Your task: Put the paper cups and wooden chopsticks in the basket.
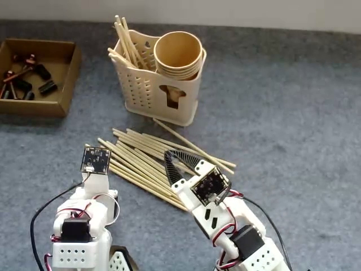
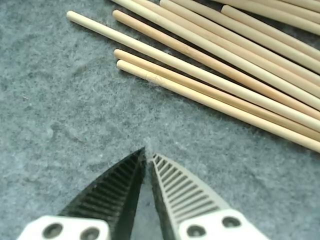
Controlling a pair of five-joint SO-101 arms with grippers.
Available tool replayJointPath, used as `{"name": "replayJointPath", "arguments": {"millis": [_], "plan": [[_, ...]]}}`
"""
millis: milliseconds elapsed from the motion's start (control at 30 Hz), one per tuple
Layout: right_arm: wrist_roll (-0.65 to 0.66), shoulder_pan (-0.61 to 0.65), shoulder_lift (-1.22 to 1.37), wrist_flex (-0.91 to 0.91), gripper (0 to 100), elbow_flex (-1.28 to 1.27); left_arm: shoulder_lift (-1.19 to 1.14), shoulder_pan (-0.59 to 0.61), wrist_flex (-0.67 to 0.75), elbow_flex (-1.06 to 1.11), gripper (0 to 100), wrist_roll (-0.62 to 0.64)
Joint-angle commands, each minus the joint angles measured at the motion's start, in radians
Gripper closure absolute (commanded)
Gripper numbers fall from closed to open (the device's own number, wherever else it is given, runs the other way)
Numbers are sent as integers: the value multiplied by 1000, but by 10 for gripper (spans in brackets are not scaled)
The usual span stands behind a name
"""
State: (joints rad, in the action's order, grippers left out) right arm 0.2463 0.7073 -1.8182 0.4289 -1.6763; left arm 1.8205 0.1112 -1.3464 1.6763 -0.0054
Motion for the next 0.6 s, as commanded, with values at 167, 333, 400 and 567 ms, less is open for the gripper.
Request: {"name": "replayJointPath", "arguments": {"millis": [167, 333, 400, 567], "plan": [[0, 5, -16, 5, 992, -62, 4, -5, -8, 19, 994, -3], [0, 4, -12, 27, 992, -59, 4, -5, -8, 19, 994, -3], [0, 7, -12, 47, 992, -39, 4, -5, -8, 19, 994, -3], [0, 7, -12, 81, 992, -13, 4, -5, -8, 19, 994, -3]]}}
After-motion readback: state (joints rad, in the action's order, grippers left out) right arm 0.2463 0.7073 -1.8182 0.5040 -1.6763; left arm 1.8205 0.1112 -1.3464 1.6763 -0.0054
